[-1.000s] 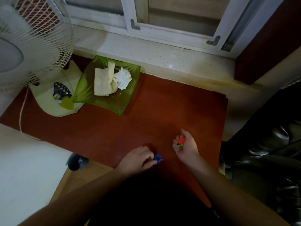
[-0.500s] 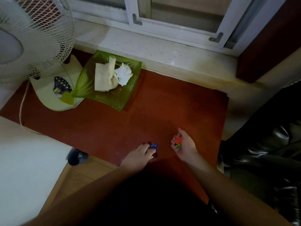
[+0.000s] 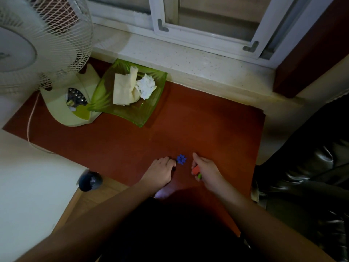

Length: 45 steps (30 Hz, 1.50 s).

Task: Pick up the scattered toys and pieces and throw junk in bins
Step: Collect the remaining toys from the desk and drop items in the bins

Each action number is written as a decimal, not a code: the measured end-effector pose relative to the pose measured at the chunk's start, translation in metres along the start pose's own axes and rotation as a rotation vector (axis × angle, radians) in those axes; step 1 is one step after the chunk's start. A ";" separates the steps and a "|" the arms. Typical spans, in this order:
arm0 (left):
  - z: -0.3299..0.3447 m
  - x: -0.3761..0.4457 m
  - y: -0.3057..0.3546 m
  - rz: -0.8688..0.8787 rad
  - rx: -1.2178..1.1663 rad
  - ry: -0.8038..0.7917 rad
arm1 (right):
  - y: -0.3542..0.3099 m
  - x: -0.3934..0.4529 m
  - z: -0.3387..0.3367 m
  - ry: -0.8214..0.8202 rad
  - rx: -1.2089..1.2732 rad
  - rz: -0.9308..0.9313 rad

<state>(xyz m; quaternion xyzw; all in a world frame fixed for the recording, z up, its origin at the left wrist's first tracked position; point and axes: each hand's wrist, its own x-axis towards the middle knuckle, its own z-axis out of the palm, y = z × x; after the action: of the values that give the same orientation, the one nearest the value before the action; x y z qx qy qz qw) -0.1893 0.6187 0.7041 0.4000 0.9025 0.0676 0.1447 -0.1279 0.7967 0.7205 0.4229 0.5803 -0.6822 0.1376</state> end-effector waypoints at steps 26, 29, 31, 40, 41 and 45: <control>-0.022 -0.032 -0.013 -0.859 -1.004 0.105 | -0.013 0.004 0.036 0.050 -1.617 -0.595; -0.027 -0.035 -0.011 -0.941 -1.198 0.118 | -0.013 0.005 0.030 0.060 -1.590 -0.592; -0.029 -0.039 -0.010 -0.989 -1.345 0.153 | -0.014 0.007 0.026 0.045 -1.582 -0.562; -0.029 -0.068 -0.019 -0.947 -1.545 0.203 | -0.023 0.018 0.016 -0.106 -0.956 -0.345; -0.030 -0.073 -0.023 -0.932 -1.492 0.196 | -0.023 0.016 0.018 -0.142 -0.784 -0.281; -0.029 -0.096 -0.041 -0.906 -1.471 0.250 | -0.018 -0.005 0.037 -0.353 -0.015 0.020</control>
<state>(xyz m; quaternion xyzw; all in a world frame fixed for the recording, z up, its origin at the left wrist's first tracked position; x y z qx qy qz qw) -0.1658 0.5196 0.7418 -0.2029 0.7112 0.6124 0.2793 -0.1521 0.7668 0.7349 0.3013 0.5481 -0.7400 0.2473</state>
